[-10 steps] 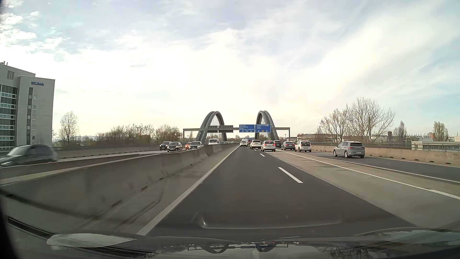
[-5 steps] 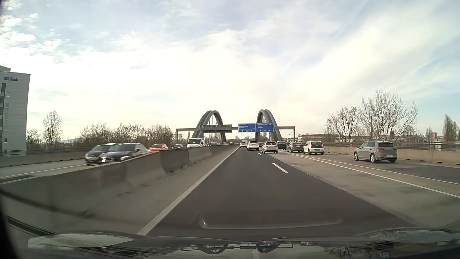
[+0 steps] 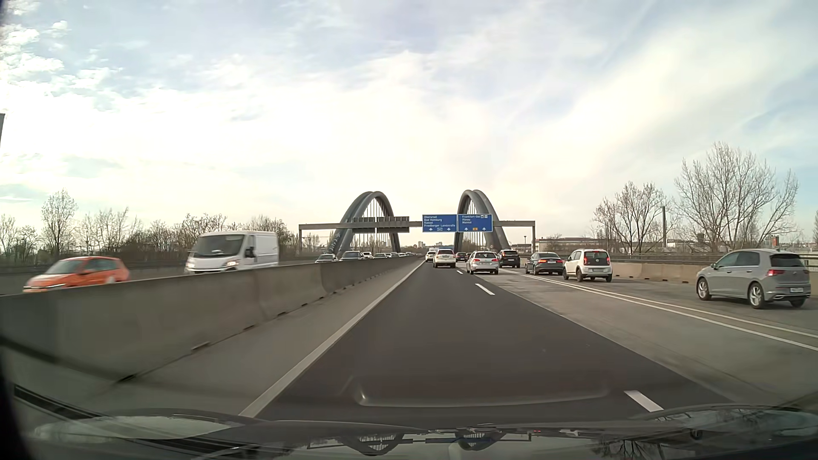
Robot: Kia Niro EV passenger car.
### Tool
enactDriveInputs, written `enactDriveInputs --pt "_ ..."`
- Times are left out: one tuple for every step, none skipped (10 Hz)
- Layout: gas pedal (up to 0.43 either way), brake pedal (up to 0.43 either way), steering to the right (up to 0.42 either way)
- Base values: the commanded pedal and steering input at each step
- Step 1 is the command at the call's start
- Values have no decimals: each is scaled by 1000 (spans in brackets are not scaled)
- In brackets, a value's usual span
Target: Follow the waypoints while adhering to traffic rules and regulations
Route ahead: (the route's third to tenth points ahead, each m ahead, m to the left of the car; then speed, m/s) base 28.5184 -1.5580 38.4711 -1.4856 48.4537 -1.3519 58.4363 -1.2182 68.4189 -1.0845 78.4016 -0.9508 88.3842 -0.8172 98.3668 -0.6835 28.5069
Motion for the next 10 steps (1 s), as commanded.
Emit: enactDriveInputs --pt "0 146 -2" --pt "0 152 -3" --pt "0 159 -3" --pt "0 171 -3" --pt "0 177 -3" --pt "0 177 -3" --pt "0 177 -2" --pt "0 171 -1" --pt "0 171 -1" --pt "0 171 -1"
